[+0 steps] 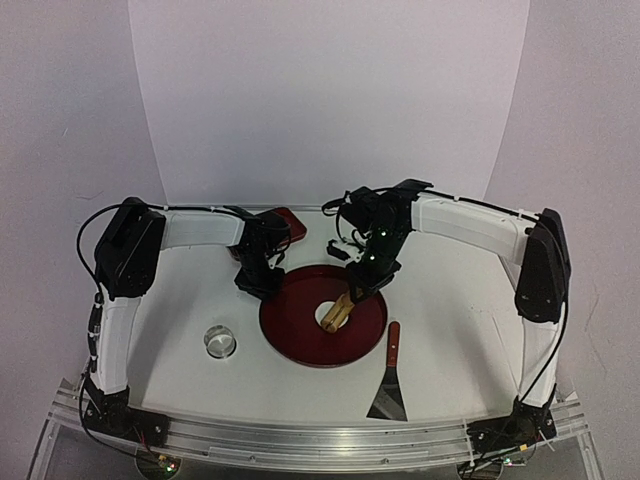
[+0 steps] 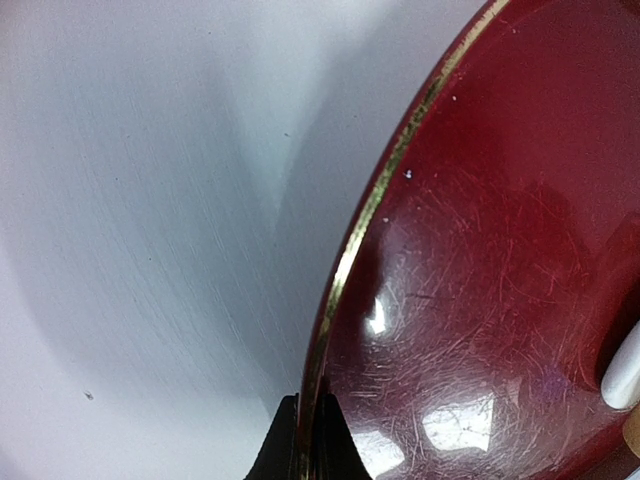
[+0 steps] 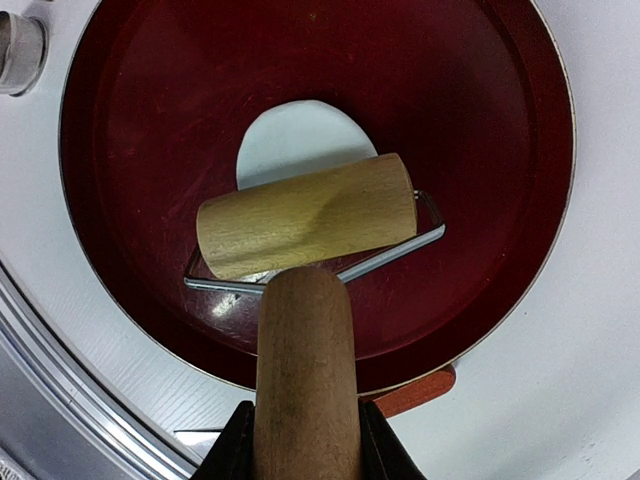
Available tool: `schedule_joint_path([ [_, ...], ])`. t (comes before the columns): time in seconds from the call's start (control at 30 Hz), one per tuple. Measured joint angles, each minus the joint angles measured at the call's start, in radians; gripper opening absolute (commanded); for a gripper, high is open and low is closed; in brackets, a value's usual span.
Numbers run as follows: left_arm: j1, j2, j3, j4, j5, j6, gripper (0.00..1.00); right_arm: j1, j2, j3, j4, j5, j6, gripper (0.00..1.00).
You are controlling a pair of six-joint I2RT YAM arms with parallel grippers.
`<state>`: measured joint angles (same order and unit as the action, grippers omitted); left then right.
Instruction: Roll out the dumpling wrappers from the dough
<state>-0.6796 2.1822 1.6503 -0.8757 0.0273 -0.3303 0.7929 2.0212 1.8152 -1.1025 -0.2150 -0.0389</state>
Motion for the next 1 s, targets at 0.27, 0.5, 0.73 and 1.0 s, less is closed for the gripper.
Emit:
schedule_joint_path([
  [0.27, 0.000, 0.008, 0.013, -0.015, 0.001, 0.002, 0.00, 0.000, -0.029, -0.080, 0.066, -0.002, -0.018, 0.00],
  [0.5, 0.002, 0.016, 0.028, -0.030, 0.006, 0.002, 0.00, 0.000, -0.015, -0.109, 0.105, -0.008, -0.015, 0.00],
  [0.73, 0.004, 0.020, 0.034, -0.036, 0.015, 0.008, 0.00, -0.001, 0.020, -0.089, 0.117, -0.020, -0.005, 0.00],
  [1.0, 0.009, 0.043, 0.074, -0.078, 0.028, 0.010, 0.00, -0.003, 0.033, -0.115, 0.207, -0.042, 0.010, 0.00],
])
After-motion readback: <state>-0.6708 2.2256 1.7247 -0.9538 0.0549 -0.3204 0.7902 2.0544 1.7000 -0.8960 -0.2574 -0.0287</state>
